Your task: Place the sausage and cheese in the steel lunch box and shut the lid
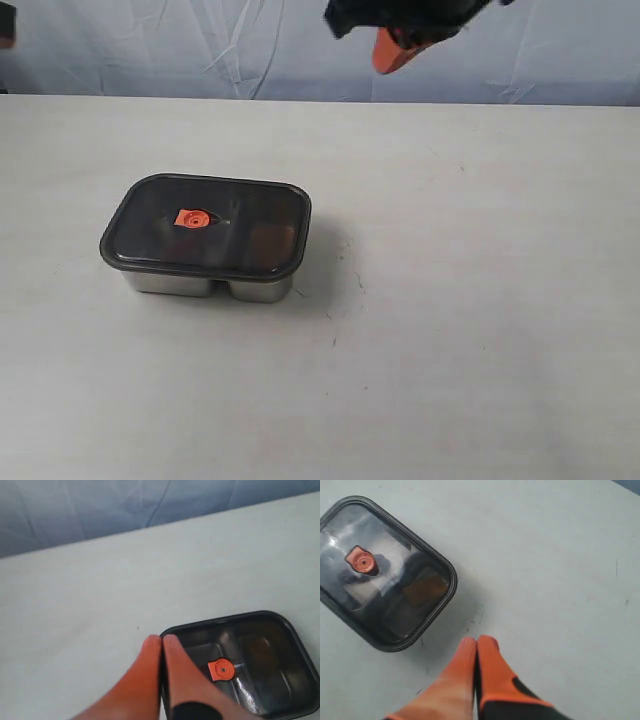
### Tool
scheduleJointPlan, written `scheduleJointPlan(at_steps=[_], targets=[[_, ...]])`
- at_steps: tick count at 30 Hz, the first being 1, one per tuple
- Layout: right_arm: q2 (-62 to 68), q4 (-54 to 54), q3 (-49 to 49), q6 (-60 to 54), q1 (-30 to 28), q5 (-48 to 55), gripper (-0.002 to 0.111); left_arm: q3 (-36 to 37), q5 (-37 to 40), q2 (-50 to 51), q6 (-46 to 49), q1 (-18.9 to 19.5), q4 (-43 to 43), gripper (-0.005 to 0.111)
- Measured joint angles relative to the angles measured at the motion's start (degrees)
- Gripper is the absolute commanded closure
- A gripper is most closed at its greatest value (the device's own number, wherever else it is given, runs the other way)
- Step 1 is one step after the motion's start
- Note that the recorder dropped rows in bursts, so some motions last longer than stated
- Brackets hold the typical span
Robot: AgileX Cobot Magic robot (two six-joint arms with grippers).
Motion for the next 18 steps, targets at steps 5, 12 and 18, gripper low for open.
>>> scheduleJointPlan(at_steps=[5,12,18], targets=[[-13.1,6.36,15.66,-3.62,-2.35,-6.21,0.109,7.25,-1.22,-15.65,-0.12,0.0,2.78,0.107],[-28.63,7.22,41.91,-4.12,-2.58,-25.63,0.109,16.58,4.66,-31.08,-4.11,0.0,6.66,0.107],[-34.12,8.62,53.01,-4.12,-2.58,-33.55,0.109,17.31,7.12,-36.57,-4.88,0.0,7.27,0.107]])
